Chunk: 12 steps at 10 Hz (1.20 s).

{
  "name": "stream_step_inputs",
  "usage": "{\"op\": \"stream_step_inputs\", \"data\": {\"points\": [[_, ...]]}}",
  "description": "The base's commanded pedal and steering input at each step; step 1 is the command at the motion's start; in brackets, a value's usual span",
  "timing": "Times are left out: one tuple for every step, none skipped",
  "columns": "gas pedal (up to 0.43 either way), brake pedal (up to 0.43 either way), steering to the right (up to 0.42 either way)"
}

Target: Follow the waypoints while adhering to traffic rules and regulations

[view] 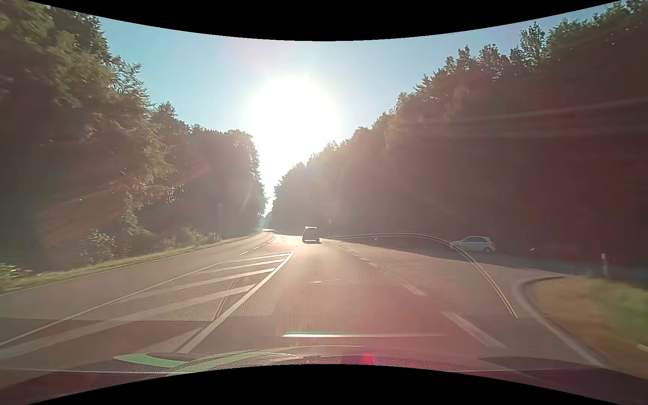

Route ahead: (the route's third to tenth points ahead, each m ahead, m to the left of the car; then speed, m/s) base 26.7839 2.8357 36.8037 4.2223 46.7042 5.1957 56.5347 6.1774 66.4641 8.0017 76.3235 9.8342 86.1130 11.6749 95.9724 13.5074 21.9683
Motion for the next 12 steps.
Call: {"op": "stream_step_inputs", "data": {"points": [[0.13,0.0,-0.012],[0.13,0.0,-0.012],[0.13,0.0,-0.014],[0.13,0.0,-0.014],[0.138,0.0,-0.014],[0.138,0.0,-0.014],[0.138,0.0,-0.014],[0.138,0.0,-0.014],[0.15,0.0,-0.013],[0.169,0.0,-0.013],[0.197,0.0,-0.013],[0.197,0.0,-0.013]]}}
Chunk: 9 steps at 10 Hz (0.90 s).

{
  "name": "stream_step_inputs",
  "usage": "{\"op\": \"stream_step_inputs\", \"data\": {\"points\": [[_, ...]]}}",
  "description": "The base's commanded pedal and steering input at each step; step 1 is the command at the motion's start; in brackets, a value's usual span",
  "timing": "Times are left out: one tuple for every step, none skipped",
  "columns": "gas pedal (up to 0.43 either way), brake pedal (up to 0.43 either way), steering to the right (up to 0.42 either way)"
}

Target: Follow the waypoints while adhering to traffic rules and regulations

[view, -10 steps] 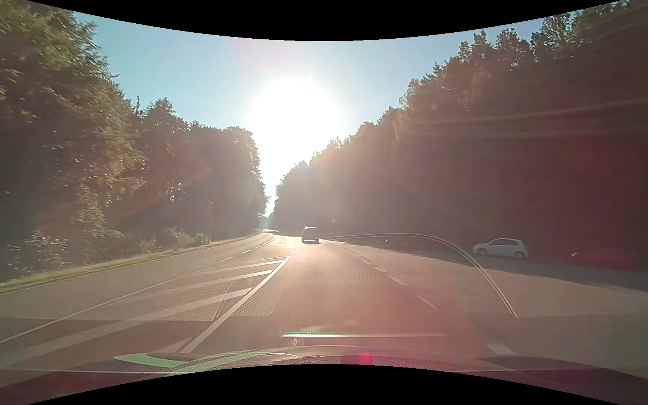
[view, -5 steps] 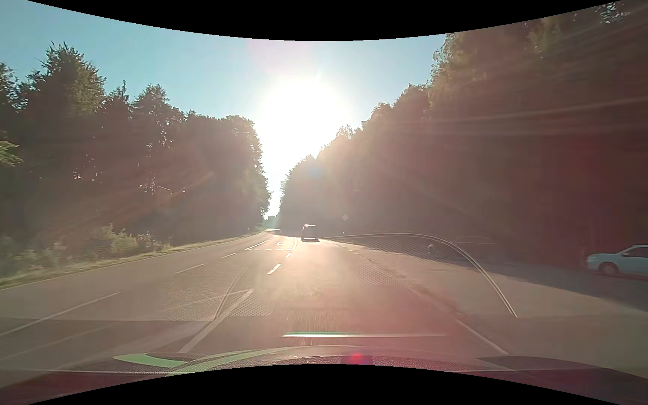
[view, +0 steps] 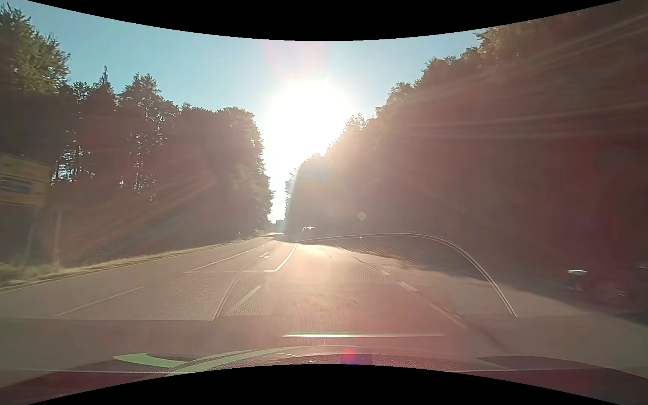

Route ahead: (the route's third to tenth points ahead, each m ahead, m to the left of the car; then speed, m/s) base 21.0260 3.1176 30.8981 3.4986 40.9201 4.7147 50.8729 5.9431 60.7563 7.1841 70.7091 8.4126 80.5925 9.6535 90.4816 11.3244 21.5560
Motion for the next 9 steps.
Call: {"op": "stream_step_inputs", "data": {"points": [[0.197,0.0,-0.012],[0.197,0.0,-0.013],[0.197,0.0,-0.012],[0.197,0.0,-0.012],[0.197,0.0,-0.012],[0.197,0.0,-0.012],[0.197,0.0,-0.013],[0.197,0.0,-0.013],[0.197,0.0,-0.012]]}}
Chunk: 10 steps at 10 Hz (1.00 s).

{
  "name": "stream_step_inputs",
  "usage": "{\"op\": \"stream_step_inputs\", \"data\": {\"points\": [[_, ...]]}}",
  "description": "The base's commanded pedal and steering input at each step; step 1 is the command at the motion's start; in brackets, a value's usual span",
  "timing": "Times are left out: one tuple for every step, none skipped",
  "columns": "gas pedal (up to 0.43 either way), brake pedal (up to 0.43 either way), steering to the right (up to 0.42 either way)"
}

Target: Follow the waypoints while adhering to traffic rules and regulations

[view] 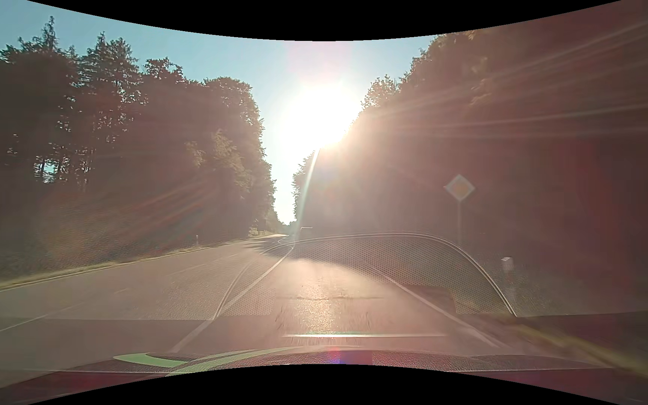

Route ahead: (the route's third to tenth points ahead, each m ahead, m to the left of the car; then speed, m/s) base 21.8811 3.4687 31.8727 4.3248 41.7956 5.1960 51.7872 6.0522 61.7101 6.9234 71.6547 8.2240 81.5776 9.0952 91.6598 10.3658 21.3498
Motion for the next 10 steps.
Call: {"op": "stream_step_inputs", "data": {"points": [[0.197,0.0,-0.012],[0.197,0.0,-0.012],[0.197,0.0,-0.013],[0.197,0.0,-0.013],[0.197,0.0,-0.013],[0.197,0.0,-0.013],[0.197,0.0,-0.013],[0.197,0.0,-0.015],[0.197,0.0,-0.017],[0.197,0.0,-0.018]]}}
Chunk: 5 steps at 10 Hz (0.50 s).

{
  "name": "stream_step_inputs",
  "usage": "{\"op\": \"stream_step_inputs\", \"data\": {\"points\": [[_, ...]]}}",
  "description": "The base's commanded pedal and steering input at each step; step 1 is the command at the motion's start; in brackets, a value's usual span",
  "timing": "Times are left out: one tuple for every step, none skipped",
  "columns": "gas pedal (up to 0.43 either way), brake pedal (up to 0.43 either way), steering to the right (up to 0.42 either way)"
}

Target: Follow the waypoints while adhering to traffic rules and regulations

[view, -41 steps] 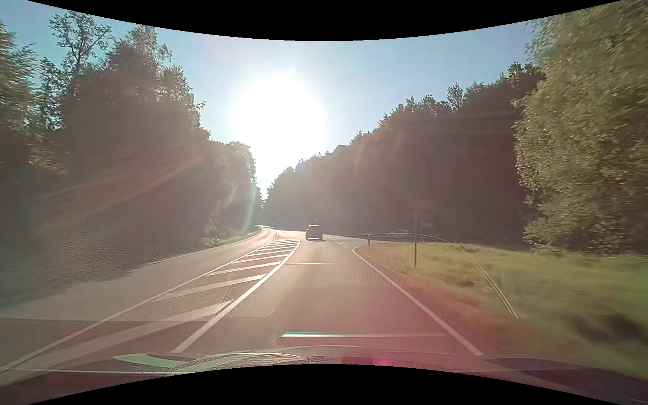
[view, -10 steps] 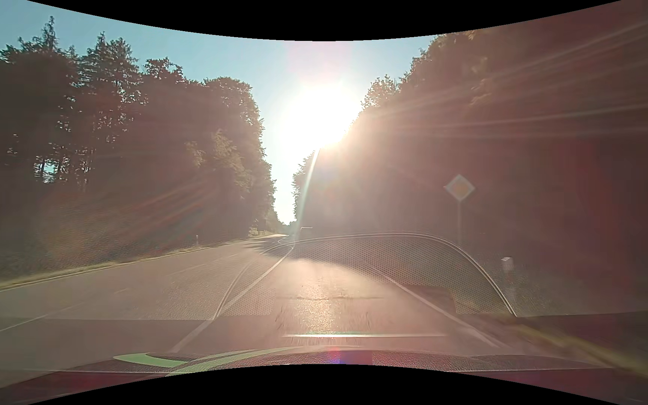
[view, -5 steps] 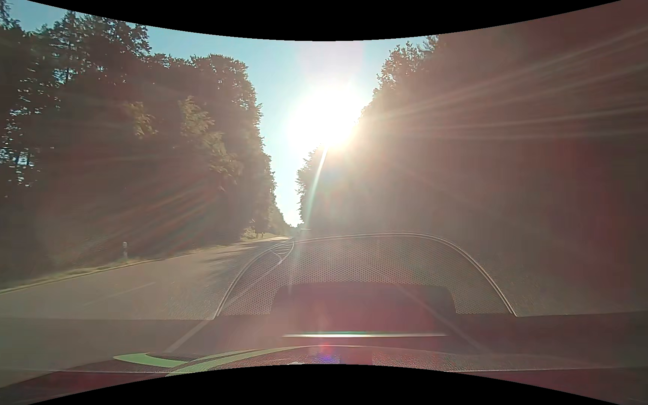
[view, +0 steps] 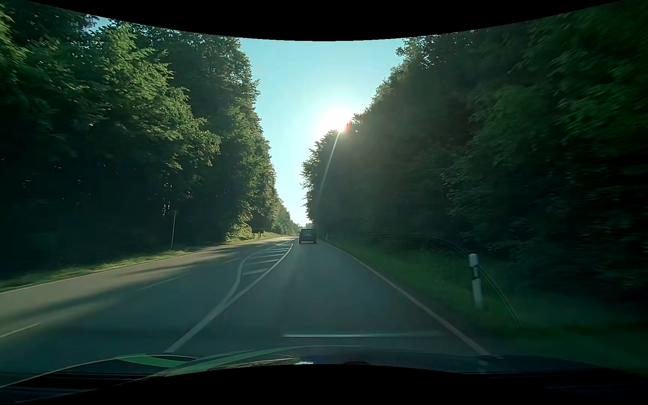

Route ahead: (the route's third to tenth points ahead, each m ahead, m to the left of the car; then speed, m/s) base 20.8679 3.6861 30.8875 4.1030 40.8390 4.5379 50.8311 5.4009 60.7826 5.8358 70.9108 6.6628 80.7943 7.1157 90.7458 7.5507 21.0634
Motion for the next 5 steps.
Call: {"op": "stream_step_inputs", "data": {"points": [[0.197,0.0,-0.017],[0.197,0.0,-0.017],[0.197,0.0,-0.018],[0.197,0.0,-0.018],[0.197,0.0,-0.017]]}}
